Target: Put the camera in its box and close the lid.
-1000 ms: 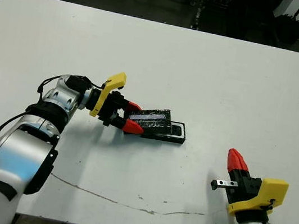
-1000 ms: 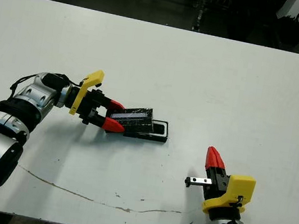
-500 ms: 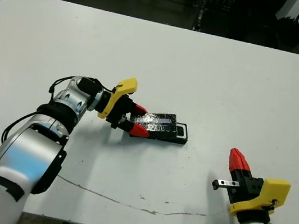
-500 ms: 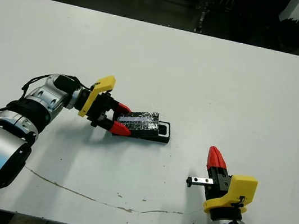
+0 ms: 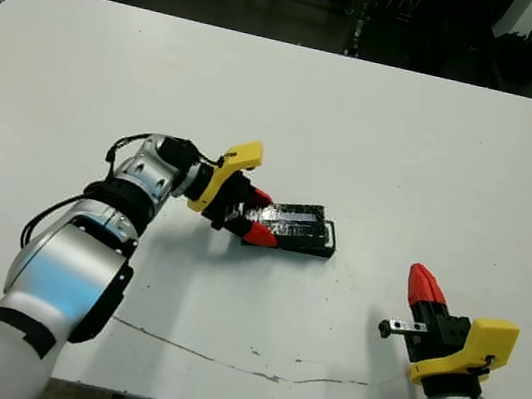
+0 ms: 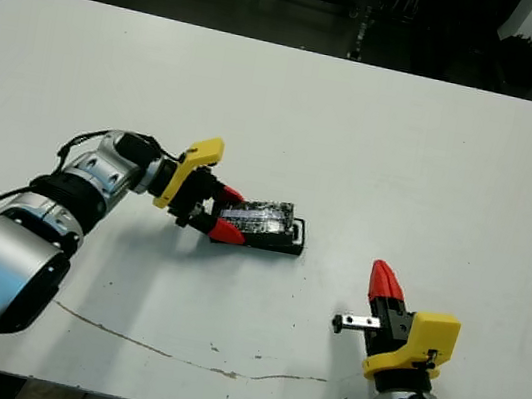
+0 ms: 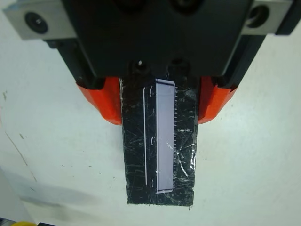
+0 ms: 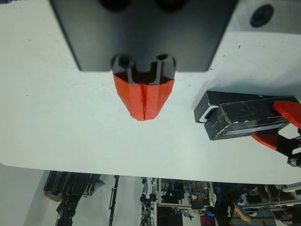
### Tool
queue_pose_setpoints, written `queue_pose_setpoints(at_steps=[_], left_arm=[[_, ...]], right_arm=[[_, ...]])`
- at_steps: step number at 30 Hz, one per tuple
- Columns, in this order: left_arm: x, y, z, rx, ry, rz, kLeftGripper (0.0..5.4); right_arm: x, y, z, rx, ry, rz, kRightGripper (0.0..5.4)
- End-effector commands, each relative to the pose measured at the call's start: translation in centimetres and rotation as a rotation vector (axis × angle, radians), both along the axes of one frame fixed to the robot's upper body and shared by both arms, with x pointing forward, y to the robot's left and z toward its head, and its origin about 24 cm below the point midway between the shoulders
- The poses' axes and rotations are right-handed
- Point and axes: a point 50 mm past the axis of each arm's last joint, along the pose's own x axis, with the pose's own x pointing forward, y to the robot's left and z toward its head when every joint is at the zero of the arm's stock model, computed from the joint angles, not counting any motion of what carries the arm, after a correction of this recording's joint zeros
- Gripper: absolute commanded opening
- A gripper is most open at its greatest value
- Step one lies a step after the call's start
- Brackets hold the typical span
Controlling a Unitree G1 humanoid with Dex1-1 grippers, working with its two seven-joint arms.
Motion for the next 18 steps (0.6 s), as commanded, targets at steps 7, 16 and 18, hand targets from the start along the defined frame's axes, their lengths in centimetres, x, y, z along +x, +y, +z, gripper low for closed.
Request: queue_pose_setpoints(at_steps=[7,16,18], left_arm=[[-1.8,-5.1,-1.7,0.037,0.017,-0.14,3.15],[-2.1,-6.7,-1.5,0.065,-0.024,-0.196,3.15],[-2.2,-6.8,-1.6,0.068,-0.03,-0.202,3.15]], right_arm=[[-0.1,-0.5,0.1,-0.008,0.002,-0.036,0.0],[-0.2,-0.7,0.3,-0.008,-0.001,-0.047,0.0],[-0.2,-0.7,0.3,-0.011,0.0,-0.048,0.0]])
